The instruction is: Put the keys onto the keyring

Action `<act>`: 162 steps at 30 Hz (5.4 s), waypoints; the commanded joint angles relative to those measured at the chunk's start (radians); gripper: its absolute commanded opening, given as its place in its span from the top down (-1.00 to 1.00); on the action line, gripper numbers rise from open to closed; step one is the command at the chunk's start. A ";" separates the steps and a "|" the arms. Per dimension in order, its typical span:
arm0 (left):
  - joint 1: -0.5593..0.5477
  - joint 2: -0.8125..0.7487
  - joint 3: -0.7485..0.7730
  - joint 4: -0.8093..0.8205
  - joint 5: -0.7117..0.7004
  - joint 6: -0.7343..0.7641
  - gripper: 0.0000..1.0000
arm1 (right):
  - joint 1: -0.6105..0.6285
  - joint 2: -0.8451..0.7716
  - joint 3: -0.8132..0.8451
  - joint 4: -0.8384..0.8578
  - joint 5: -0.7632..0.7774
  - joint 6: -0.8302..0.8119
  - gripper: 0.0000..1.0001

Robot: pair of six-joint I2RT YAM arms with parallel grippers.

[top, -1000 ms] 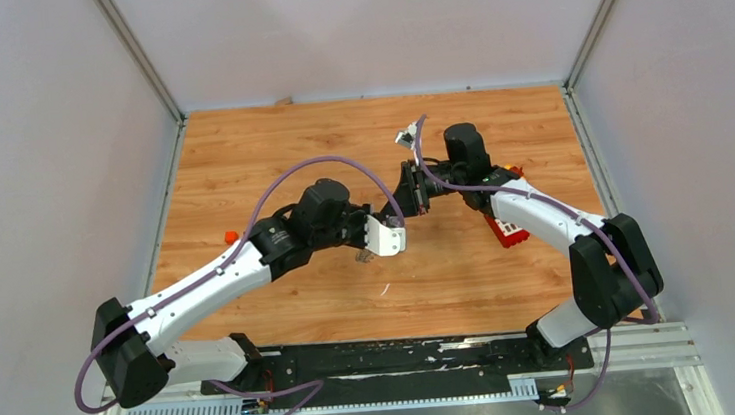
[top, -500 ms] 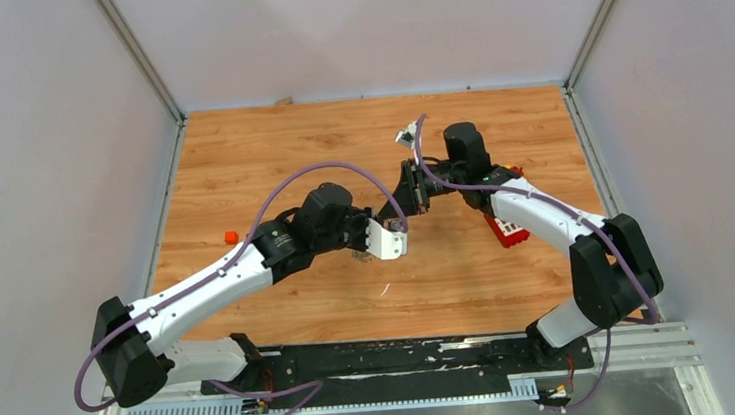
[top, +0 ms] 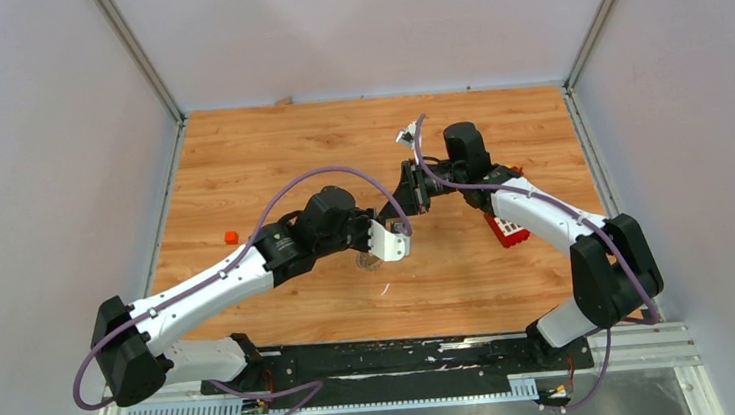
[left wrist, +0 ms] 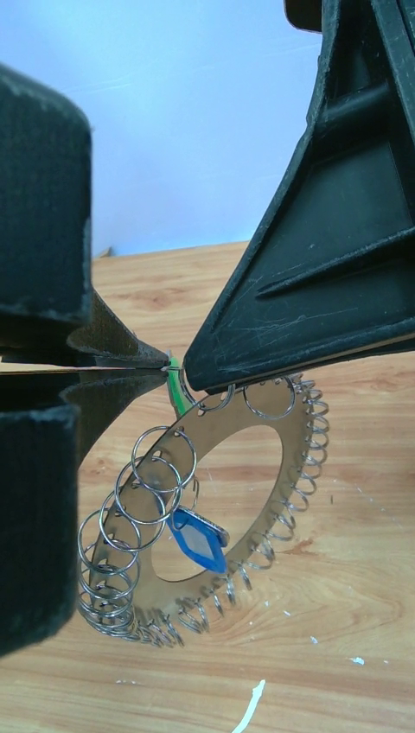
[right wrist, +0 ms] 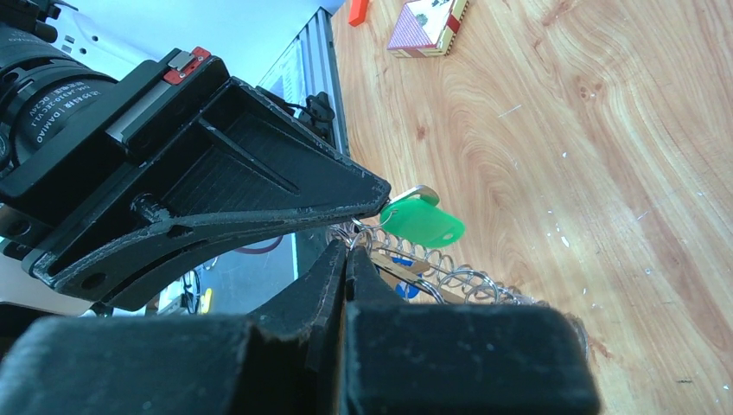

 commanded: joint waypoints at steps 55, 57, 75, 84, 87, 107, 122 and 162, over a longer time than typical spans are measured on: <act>0.049 0.023 0.149 -0.207 0.259 -0.196 1.00 | 0.028 -0.012 0.118 -0.276 -0.123 -0.570 1.00; 0.050 0.026 0.147 -0.205 0.253 -0.183 1.00 | 0.030 -0.014 0.118 -0.279 -0.129 -0.576 1.00; 0.049 0.027 0.136 -0.204 0.219 -0.127 1.00 | 0.040 -0.024 0.123 -0.298 -0.145 -0.602 1.00; 0.048 0.043 0.146 -0.225 0.244 -0.117 1.00 | 0.041 -0.026 0.123 -0.293 -0.151 -0.593 1.00; 0.049 0.043 0.146 -0.231 0.255 -0.111 1.00 | 0.042 -0.029 0.121 -0.287 -0.148 -0.587 1.00; 0.049 -0.018 0.149 -0.255 0.310 -0.081 1.00 | 0.042 -0.012 0.129 -0.304 -0.129 -0.601 1.00; 0.049 0.002 0.154 -0.229 0.273 -0.046 1.00 | 0.050 -0.010 0.134 -0.320 -0.150 -0.620 1.00; 0.049 0.005 0.157 -0.243 0.300 0.029 1.00 | 0.064 0.008 0.148 -0.347 -0.181 -0.633 1.00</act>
